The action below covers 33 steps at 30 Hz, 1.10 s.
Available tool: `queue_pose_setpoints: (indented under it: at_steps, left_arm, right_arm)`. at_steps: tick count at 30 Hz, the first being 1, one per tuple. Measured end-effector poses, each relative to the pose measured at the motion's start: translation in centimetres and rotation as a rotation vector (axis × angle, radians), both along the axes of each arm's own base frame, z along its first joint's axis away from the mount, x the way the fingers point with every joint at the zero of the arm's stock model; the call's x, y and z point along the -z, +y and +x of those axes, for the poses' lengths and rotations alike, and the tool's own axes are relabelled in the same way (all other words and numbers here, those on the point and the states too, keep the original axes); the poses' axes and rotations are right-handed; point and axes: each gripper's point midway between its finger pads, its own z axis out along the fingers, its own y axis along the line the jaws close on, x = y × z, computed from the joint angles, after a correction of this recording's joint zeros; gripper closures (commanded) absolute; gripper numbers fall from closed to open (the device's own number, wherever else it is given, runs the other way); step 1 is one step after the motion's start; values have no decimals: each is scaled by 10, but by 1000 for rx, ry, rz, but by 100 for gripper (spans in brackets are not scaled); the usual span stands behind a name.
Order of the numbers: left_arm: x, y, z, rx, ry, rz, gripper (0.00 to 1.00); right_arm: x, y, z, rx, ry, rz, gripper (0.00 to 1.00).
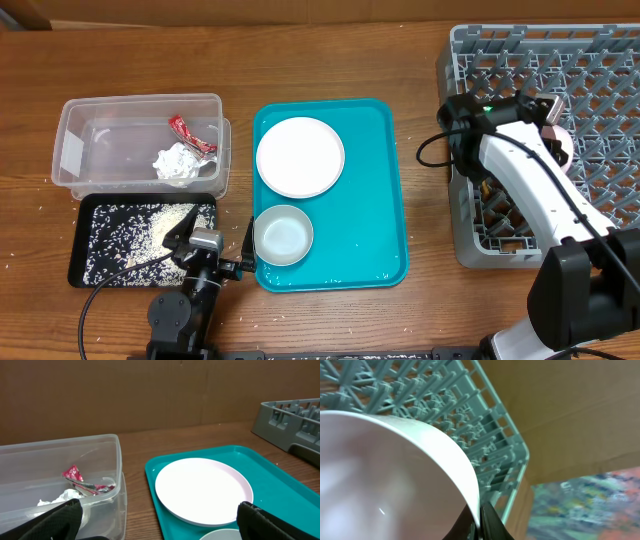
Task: Sort waste into correct bins and load items into the dishwasher
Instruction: 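Carry the pink-white bowl to the dish rack and set it upright, then move the right gripper back and grasp the small white bowl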
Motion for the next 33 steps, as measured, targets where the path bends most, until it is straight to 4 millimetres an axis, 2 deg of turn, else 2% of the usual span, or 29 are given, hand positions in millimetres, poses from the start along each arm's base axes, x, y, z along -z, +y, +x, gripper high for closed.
queue_pose_setpoints:
  at_steps: [5,24,25,26,28,33]
  left_arm:
    - [0,0,0,0,0,0,0]
    - [0,0,0,0,0,0,0]
    - [0,0,0,0,0,0,0]
    - [0,0,0,0,0,0,0]
    - [0,0,0,0,0,0,0]
    - [0,0,0,0,0,0,0]
  right_arm:
    - [12,0,-4,-16,57,-5,96]
    - [11,24,3,-136,120,-113,96]
    - [11,26,3,-143,129,-120,89]
    - [11,27,2,-151,145,-127,72]
    - [12,31,1,-164,155,-123,58]
    - [12,52,1,-233,184,-131,57]
